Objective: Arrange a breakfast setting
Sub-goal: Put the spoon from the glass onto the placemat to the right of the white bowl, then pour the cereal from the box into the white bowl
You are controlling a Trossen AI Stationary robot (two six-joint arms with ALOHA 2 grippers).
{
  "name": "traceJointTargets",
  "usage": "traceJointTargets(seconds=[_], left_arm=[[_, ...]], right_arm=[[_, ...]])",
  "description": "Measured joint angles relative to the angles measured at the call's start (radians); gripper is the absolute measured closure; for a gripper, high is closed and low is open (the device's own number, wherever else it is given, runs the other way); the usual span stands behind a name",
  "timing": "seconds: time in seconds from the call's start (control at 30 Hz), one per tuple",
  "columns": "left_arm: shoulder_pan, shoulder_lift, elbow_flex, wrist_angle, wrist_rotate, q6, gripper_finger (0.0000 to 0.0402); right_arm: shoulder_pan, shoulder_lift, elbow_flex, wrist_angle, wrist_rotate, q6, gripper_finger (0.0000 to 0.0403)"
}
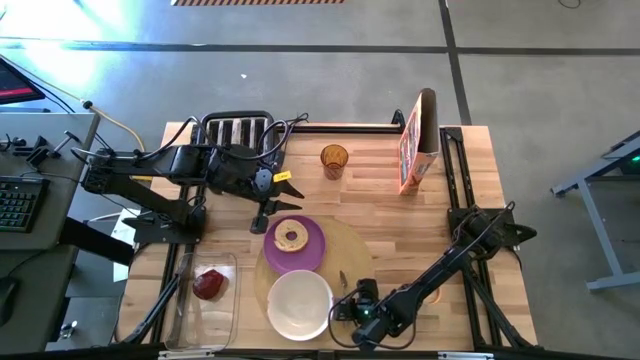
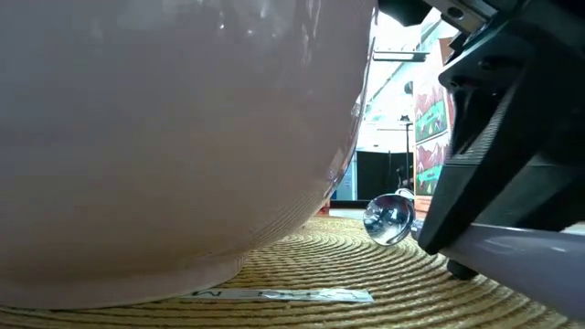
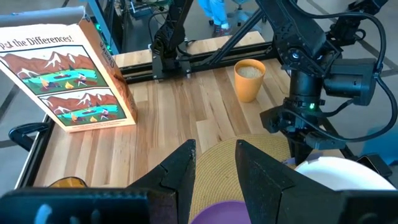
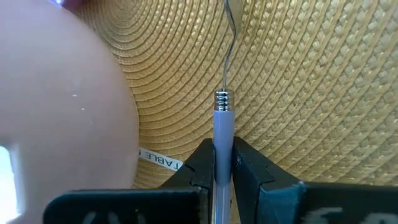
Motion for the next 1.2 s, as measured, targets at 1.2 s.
traceJointTargets(seconds=[1.2], left_arm=[[0.0,0.0,0.0,-0.044,0.0,0.0,0.0298]], right_arm=[[-0.023,0.001,0.0,0.002,-0.012,-0.034,0.0303]])
